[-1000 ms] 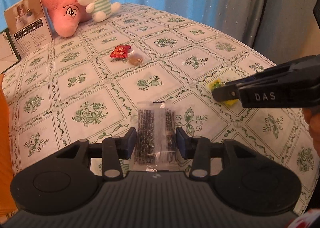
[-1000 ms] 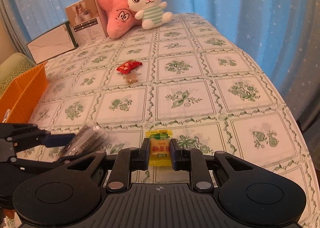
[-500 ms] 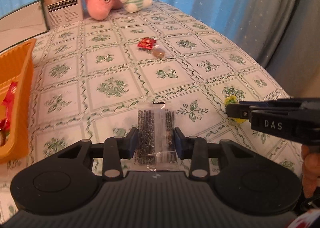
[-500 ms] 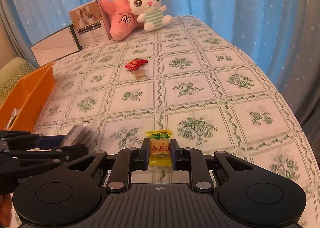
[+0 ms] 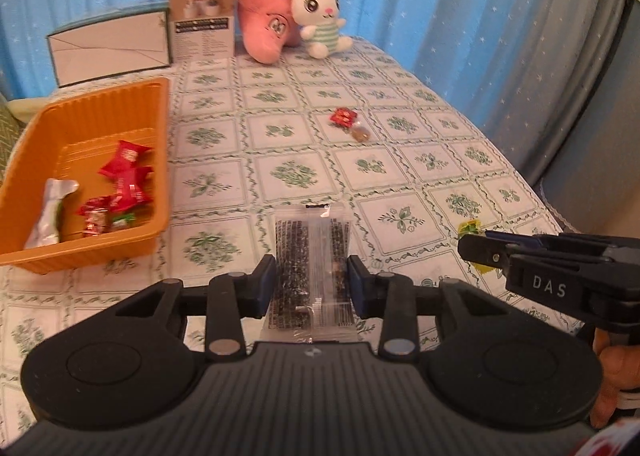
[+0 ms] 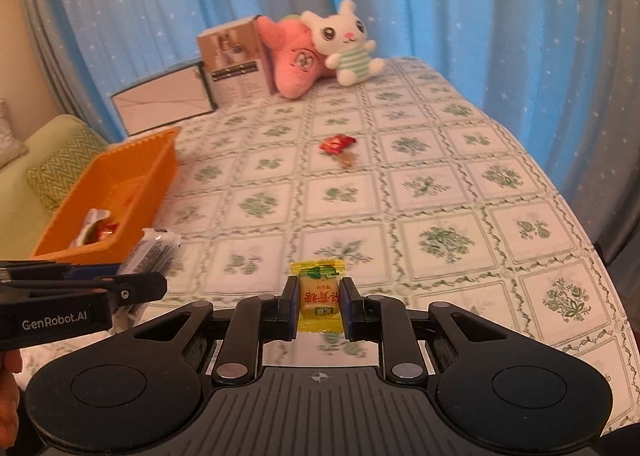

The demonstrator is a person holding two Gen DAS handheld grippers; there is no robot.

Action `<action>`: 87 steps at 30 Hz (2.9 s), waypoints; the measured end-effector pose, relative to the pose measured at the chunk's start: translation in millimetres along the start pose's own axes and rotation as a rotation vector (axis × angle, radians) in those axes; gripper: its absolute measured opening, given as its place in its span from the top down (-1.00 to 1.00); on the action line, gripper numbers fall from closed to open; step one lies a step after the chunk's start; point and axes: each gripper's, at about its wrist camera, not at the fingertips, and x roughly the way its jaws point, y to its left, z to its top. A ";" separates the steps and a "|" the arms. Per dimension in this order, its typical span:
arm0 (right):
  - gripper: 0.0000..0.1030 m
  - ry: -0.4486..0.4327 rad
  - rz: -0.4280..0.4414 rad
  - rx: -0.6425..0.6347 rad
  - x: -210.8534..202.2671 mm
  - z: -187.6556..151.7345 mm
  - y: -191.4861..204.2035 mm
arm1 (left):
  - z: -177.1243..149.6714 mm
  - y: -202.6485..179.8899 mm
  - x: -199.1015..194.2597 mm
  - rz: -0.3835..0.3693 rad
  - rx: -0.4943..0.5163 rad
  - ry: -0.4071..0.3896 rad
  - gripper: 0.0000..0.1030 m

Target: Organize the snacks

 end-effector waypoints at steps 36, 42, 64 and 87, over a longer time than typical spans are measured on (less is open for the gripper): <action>0.59 -0.001 0.186 -0.209 7.0 20.6 137.4 | -7.2 105.9 -89.1 0.153 -0.153 -0.089 0.34; 0.59 0.005 0.203 -0.229 18.2 28.9 153.7 | -2.2 123.3 -88.5 0.173 -0.178 -0.093 0.34; 0.59 0.028 0.261 -0.251 81.6 66.0 196.8 | 30.6 178.5 -61.7 0.218 -0.194 -0.098 0.34; 0.59 0.064 0.283 -0.204 161.8 112.1 218.0 | 76.7 229.8 9.6 0.210 -0.162 -0.052 0.33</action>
